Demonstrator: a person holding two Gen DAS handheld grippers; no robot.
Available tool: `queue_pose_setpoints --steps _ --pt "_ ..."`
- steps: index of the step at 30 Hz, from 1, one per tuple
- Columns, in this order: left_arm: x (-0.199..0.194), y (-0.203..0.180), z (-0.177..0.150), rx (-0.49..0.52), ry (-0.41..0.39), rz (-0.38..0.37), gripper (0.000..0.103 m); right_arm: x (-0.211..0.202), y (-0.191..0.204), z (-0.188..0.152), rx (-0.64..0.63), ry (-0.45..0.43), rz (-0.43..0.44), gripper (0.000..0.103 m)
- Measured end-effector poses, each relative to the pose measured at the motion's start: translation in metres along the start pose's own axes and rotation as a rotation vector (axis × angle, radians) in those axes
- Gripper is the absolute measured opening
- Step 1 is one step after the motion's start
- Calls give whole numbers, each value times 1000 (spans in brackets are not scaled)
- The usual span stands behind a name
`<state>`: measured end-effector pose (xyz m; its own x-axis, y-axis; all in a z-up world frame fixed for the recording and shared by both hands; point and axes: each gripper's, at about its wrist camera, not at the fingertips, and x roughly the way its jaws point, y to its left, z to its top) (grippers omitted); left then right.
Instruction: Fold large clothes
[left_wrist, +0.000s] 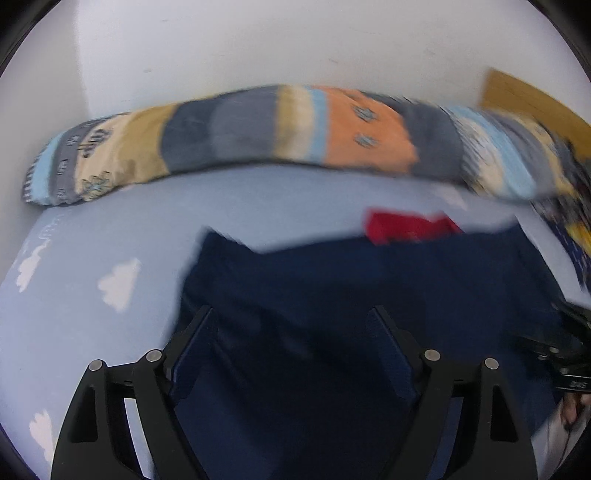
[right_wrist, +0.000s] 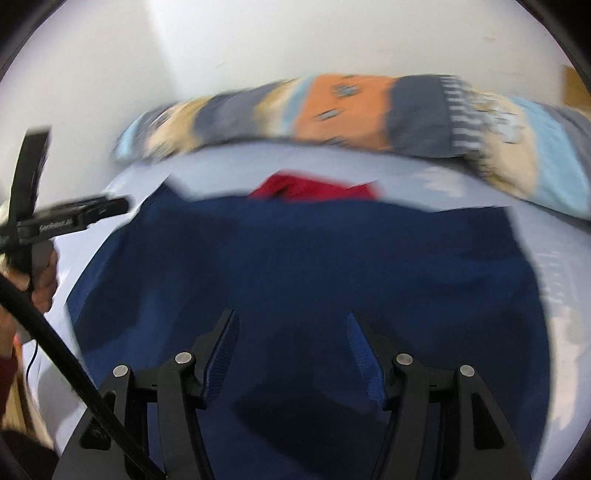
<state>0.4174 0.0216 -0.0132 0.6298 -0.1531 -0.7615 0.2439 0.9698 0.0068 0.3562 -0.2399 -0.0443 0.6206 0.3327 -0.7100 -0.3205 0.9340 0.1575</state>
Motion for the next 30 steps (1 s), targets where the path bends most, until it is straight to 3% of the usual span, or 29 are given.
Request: queue_pose_setpoints --steps 3,4,5,7,10,13,16,19,24,26,28,30 --pt "20 -12 -33 63 73 15 83 12 14 -17 -76 71 -55 63" --pt "30 -7 -43 71 89 57 83 14 9 -22 -69 81 -62 63" --pt "38 -2 -53 76 98 108 83 14 -2 -27 -45 94 -74 62" --pt "40 17 -65 55 83 88 88 7 -24 -34 9 94 -92 58" --pt "26 39 -67 65 67 155 91 -17 -68 -42 111 92 -156 59" --pt "3 57 -55 33 26 154 91 -37 -103 -44 178 130 -292 59" --pt "-3 57 -22 21 -25 148 91 -44 -103 -21 176 78 -266 59" --pt "30 53 16 5 -13 104 92 -26 -96 20 196 38 -196 61" --pt "90 47 34 20 50 176 92 32 -122 50 238 106 -244 61" --pt "106 55 34 -1 61 221 92 43 -154 43 312 150 -221 48" --pt "112 70 33 -77 95 185 93 36 -168 38 359 136 -200 34" --pt "100 74 31 -106 76 189 93 24 -164 37 367 130 -243 36"
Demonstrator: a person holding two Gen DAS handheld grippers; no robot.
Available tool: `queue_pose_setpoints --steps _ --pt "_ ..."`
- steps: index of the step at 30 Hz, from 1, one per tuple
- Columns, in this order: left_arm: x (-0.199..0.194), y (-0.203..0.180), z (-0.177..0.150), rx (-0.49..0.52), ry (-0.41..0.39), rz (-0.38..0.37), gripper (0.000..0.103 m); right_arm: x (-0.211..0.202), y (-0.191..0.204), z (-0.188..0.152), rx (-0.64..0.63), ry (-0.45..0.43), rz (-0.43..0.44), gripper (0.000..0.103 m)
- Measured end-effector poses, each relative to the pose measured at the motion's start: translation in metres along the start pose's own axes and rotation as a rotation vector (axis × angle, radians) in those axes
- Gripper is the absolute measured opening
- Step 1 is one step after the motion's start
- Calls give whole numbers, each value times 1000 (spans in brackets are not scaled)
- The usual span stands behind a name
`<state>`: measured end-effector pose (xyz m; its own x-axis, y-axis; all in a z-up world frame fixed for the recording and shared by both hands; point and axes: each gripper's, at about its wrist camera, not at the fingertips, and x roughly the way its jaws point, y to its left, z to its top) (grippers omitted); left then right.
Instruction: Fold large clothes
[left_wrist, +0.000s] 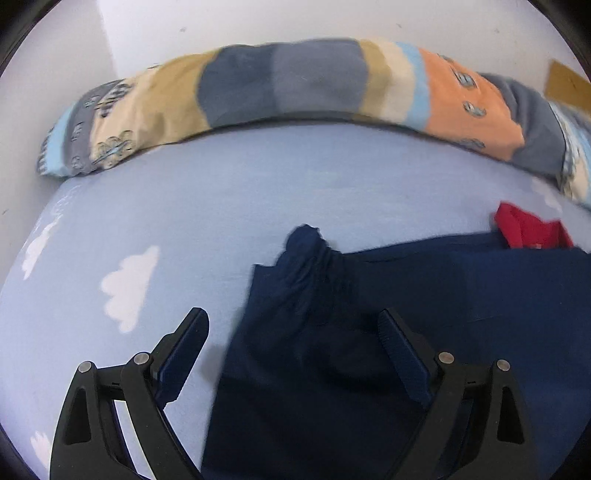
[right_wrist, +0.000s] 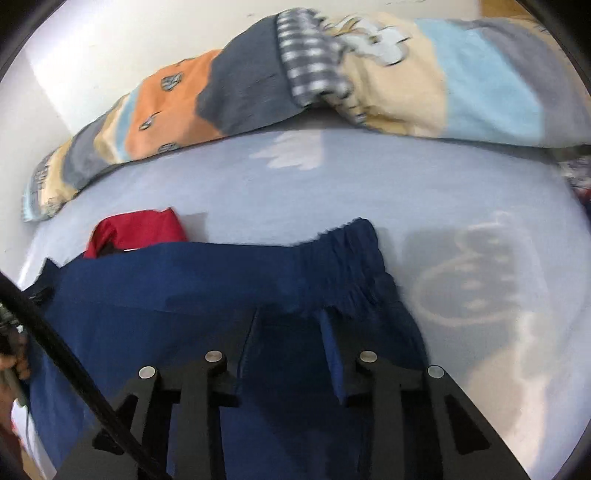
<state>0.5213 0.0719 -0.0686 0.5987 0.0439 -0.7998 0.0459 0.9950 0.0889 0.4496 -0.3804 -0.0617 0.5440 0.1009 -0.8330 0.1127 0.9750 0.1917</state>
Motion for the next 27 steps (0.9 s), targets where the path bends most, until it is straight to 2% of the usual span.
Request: queue_pose_setpoints --steps 3,6,8,11,12,13,15,17,18,20,24,27 --pt "-33 7 -11 -3 -35 -46 93 -32 16 -17 -76 -44 -3 51" --pt "-68 9 -39 48 -45 -97 93 -66 37 -55 -183 -54 20 58" --pt "-79 10 -60 85 -47 -99 93 -72 42 -84 -211 -10 19 58" --pt "-63 9 -84 103 28 -56 93 -60 32 -112 -197 70 20 58" --pt "-54 12 -89 86 59 -50 93 -60 28 -116 -182 67 29 58" --pt "-56 15 -93 41 58 -57 93 -67 22 -118 -149 60 49 58" --pt "-67 12 -92 15 57 -62 93 -86 13 -117 -100 42 114 59" --pt "-89 -1 -89 34 -4 -84 93 -116 -4 -117 -44 -17 201 62" --pt "-98 -9 -87 54 -23 -89 93 -127 -15 -118 -13 -35 217 68" --pt "-112 -26 -85 92 -43 -100 93 -148 -47 -123 76 -62 245 70" --pt "-126 -52 -90 83 -52 -180 93 -161 -101 -149 235 -37 309 70" --pt "-130 -72 -102 77 -49 -213 93 -159 -119 -172 332 0 382 70"
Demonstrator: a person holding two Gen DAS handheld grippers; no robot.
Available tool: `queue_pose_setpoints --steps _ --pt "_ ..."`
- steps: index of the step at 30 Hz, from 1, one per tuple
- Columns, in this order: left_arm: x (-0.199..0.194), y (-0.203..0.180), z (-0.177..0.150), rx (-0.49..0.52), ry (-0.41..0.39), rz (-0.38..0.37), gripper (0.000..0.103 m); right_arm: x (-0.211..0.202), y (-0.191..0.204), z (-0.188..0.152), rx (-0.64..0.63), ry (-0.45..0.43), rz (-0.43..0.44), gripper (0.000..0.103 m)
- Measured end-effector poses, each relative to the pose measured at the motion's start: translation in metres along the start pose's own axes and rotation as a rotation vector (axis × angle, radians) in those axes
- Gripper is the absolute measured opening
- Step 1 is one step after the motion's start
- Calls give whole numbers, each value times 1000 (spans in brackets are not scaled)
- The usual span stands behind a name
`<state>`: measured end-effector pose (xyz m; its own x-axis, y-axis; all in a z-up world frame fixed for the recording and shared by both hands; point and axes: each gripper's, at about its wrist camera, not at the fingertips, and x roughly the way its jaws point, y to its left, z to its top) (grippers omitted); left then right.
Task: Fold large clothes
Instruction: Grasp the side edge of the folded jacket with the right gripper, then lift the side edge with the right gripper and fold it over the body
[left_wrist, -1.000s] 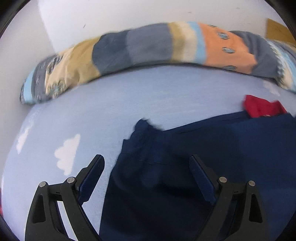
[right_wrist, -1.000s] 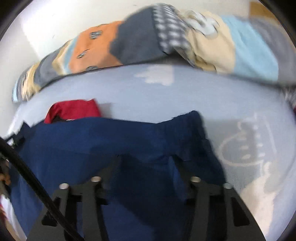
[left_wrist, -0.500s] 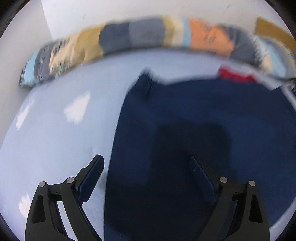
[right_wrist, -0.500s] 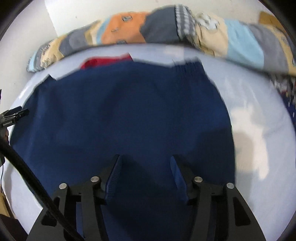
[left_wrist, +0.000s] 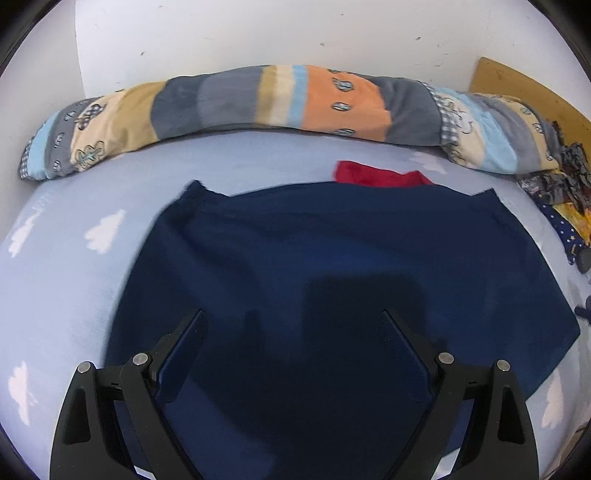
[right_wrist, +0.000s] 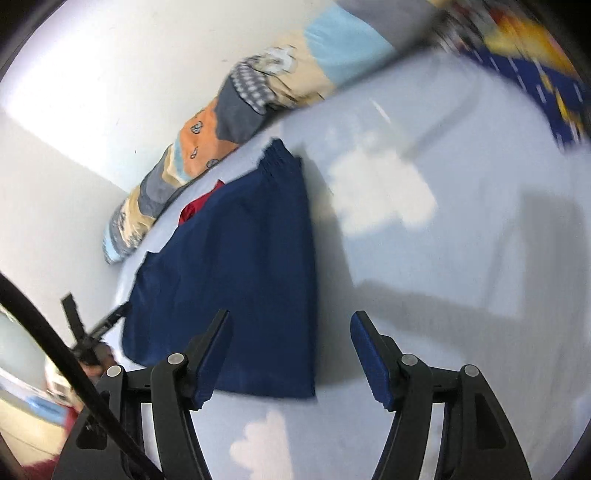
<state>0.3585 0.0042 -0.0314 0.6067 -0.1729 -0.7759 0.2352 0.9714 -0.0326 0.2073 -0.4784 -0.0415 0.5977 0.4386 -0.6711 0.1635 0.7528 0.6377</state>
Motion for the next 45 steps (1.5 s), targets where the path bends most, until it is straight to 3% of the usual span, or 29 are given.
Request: queue_pose_setpoints --steps 7,11,19,22,23,26,27,35,38,43,45 --pt "4 -36 -10 60 33 -10 93 21 -14 -33 133 65 151 70" --pt "5 -49 -15 91 25 9 93 33 -16 -39 160 75 163 70" --pt "20 -62 -20 144 36 51 93 77 1 -18 127 113 144 71" --pt "24 -60 -18 133 36 49 93 101 6 0 116 116 187 71" --pt "25 -59 -17 129 34 52 93 109 9 6 91 129 193 64" --pt "28 -58 -13 119 30 58 93 120 13 14 41 138 165 18" --pt "28 -59 -11 117 25 62 93 120 13 15 41 137 171 14" --pt "55 -68 20 65 5 119 93 73 65 12 -55 -6 132 10" --pt "84 -76 26 80 65 179 94 63 86 14 -90 -32 109 10" --pt "82 -90 26 112 5 255 90 56 109 14 -100 -50 109 9" --pt "65 -92 26 87 -78 239 90 50 114 14 -105 -53 116 9"
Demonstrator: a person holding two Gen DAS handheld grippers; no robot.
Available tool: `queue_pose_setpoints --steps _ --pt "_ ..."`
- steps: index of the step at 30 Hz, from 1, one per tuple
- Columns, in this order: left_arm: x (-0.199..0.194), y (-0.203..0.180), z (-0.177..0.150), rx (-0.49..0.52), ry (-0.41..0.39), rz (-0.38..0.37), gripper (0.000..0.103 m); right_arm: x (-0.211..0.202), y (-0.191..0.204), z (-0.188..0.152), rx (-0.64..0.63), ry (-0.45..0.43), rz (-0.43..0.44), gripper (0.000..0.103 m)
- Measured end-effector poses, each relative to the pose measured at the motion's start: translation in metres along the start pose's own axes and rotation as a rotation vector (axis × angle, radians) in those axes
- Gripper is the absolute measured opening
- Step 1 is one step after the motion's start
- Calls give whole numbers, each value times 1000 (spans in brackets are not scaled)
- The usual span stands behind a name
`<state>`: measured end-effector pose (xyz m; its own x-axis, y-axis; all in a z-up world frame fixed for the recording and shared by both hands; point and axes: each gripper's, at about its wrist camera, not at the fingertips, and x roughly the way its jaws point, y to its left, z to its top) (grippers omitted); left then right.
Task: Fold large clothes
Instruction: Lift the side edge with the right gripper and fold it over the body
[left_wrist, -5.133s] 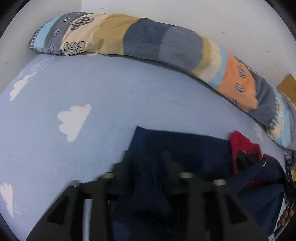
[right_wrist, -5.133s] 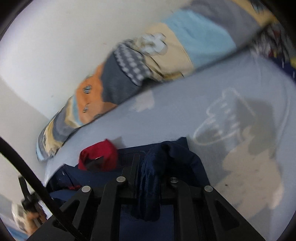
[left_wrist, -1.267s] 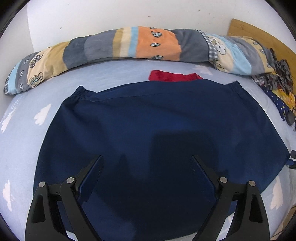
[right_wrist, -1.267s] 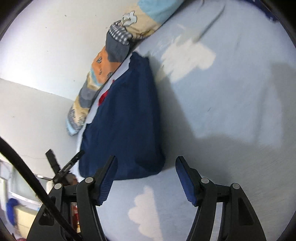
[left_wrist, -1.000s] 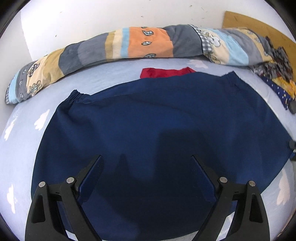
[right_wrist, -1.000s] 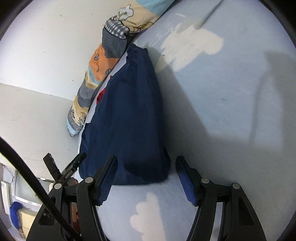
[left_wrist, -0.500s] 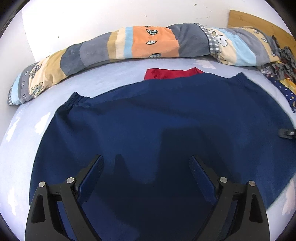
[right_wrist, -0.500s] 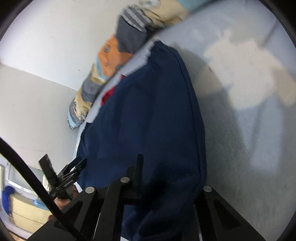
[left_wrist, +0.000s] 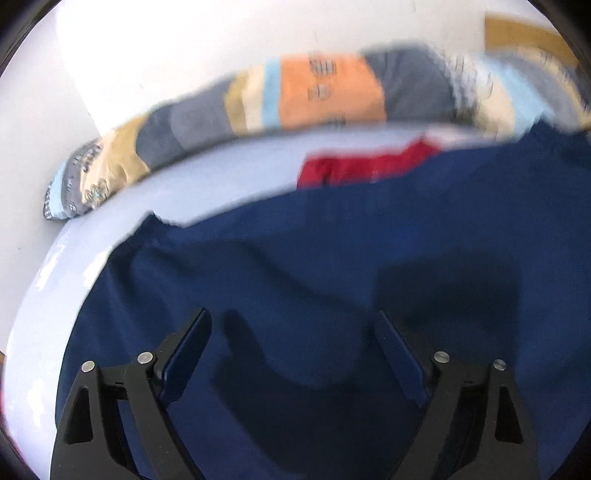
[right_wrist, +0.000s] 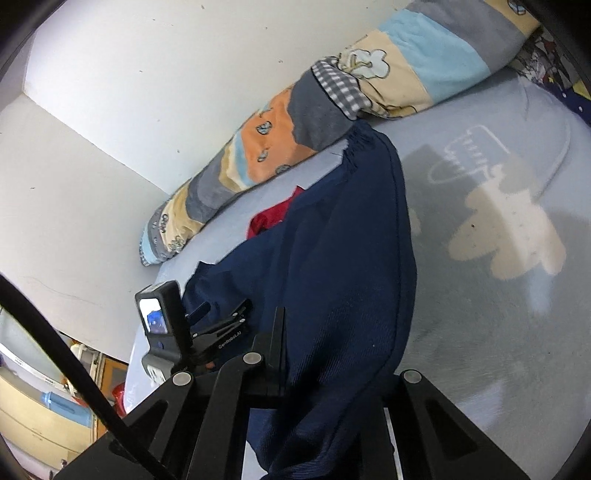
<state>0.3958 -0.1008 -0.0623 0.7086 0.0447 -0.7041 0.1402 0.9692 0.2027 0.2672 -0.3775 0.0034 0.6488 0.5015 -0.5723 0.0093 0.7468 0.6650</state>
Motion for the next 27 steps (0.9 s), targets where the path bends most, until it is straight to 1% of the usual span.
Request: queue_pose_setpoints --steps 1,2,3,4,5,6,9,12,13,14,16,17,18,19,21,22,24,26,27 --pt "-5 0 0 -10 -24 15 90 -3 2 0 -6 2 -5 9" --pt "-4 -1 0 -21 -24 30 90 -2 6 1 -9 -1 -5 9" --pt "3 -3 -1 -27 -1 31 90 -3 8 1 -10 -2 -1 9" --pt "18 -6 -5 -26 63 31 91 -2 11 1 -15 0 -3 9" --pt "26 -6 -9 -43 70 29 92 -2 14 2 -17 1 -2 9" --pt "26 -5 -11 -55 50 43 96 -2 16 1 -16 1 8 9" --pt "23 0 -8 -71 59 28 96 -3 26 1 -32 -3 6 9" --pt "15 10 -12 -136 5 51 96 -6 34 5 -44 -2 -2 9" --pt "22 5 -14 -107 50 44 97 -6 37 5 -47 -2 -7 9" --pt "27 0 -15 -81 73 30 97 -5 41 5 -50 2 -12 9" --pt "26 -1 -10 -36 89 18 96 0 47 5 -60 5 -29 9" --pt "23 1 -7 -32 94 1 96 0 51 5 -62 1 -36 9" --pt "16 8 -5 -53 79 -12 96 0 53 6 -60 0 -40 9" --pt "4 20 -5 -97 45 -16 96 0 58 8 -65 -2 -50 9" --pt "-10 40 -4 -137 35 -33 96 1 68 8 -81 -2 -69 9" --pt "-20 53 -6 -151 33 -28 96 2 75 9 -90 3 -78 9" --pt "-41 82 -9 -189 -6 -22 96 7 93 8 -124 7 -98 9" --pt "-56 110 -13 -226 -7 -19 96 14 116 6 -160 14 -115 9" --pt "-59 125 -15 -241 7 -24 96 19 127 5 -176 18 -122 9"
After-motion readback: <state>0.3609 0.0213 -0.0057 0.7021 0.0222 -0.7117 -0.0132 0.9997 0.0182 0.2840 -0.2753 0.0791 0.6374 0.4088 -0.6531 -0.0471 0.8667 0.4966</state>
